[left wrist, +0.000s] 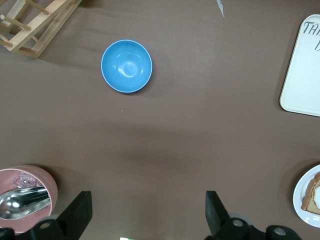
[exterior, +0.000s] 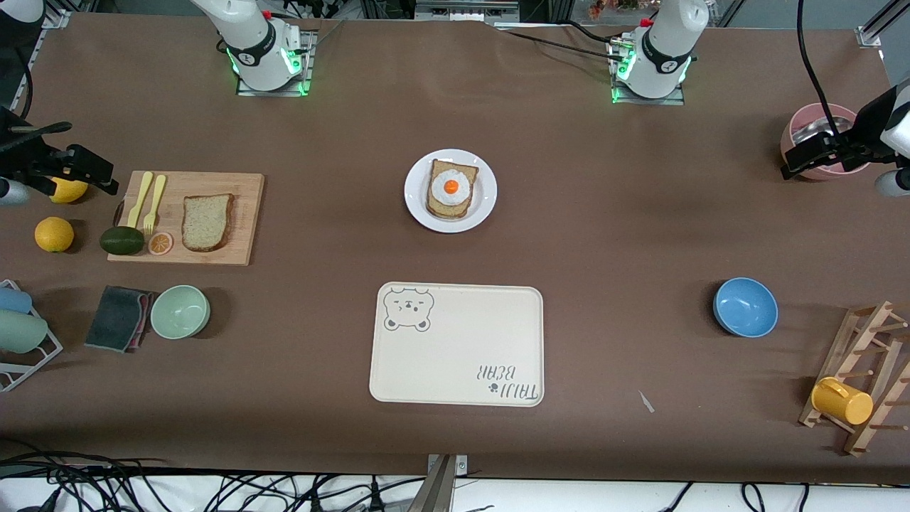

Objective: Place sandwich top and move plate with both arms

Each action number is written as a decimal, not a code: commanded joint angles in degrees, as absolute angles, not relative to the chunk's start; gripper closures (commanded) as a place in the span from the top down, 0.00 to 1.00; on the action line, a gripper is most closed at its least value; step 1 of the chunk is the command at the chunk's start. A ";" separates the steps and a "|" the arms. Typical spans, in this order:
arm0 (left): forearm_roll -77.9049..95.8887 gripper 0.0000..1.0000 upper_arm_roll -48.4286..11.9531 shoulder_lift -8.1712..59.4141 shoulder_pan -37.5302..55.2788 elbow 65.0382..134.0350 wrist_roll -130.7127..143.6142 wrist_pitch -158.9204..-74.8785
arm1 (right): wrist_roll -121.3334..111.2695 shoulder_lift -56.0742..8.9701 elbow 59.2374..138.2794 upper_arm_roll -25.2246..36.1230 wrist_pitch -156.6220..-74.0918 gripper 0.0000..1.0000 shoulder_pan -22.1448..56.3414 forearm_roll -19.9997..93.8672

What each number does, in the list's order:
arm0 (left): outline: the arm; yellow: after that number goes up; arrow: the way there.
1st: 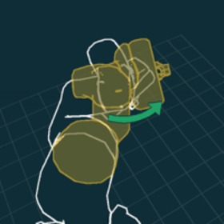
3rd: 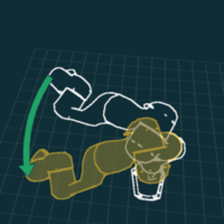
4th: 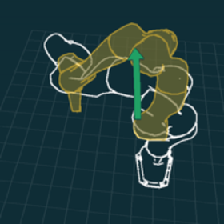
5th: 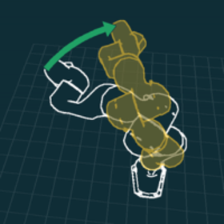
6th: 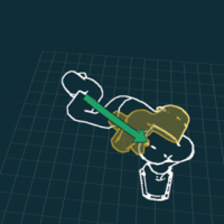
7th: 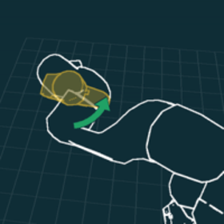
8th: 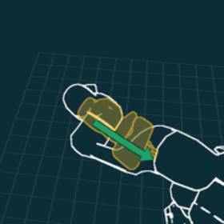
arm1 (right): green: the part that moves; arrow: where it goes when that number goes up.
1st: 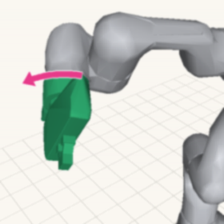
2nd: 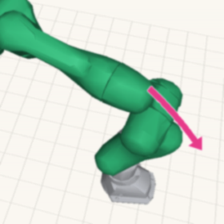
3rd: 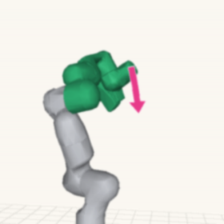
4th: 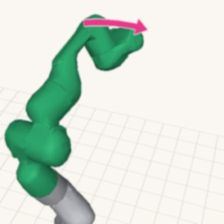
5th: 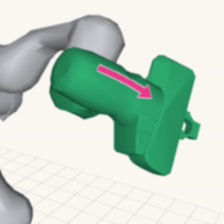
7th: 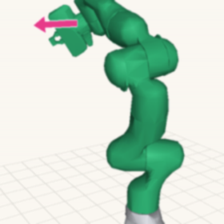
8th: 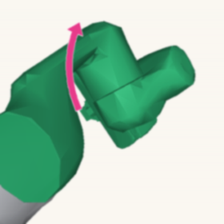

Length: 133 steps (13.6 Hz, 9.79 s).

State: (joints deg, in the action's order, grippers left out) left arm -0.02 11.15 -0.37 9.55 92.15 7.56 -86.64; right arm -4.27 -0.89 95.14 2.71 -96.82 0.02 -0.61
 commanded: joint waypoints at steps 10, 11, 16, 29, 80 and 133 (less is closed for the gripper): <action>0.35 1.00 11.16 -0.88 9.49 91.49 7.91 -86.84 | -4.75 -0.62 95.19 2.64 -96.24 1.00 -0.09 0.18; 0.26 1.00 11.16 -0.88 9.58 91.41 7.91 -86.84 | -4.75 -0.62 95.19 2.64 -96.24 1.00 -0.09 0.18; 0.35 1.00 9.50 -3.60 9.15 92.45 7.65 -87.88 | -4.75 -0.62 95.19 2.64 -96.24 1.00 -0.09 0.18; 0.35 1.00 9.32 -2.55 9.23 89.39 8.00 -87.36 | -4.75 -0.62 95.19 2.72 -96.24 1.00 -0.09 0.18; 0.44 0.99 9.32 1.93 7.82 94.30 6.59 -92.20 | 28.56 -24.70 122.34 2.81 -130.78 0.01 5.10 -19.86; 3.87 0.96 9.23 0.61 5.62 114.43 3.96 -110.30 | 59.93 -43.24 80.68 -0.88 -113.56 0.97 43.33 17.06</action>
State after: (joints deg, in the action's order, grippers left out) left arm 2.56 9.48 2.42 6.00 112.58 5.31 -109.18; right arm 57.85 -43.24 81.79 -1.07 -114.46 42.96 19.01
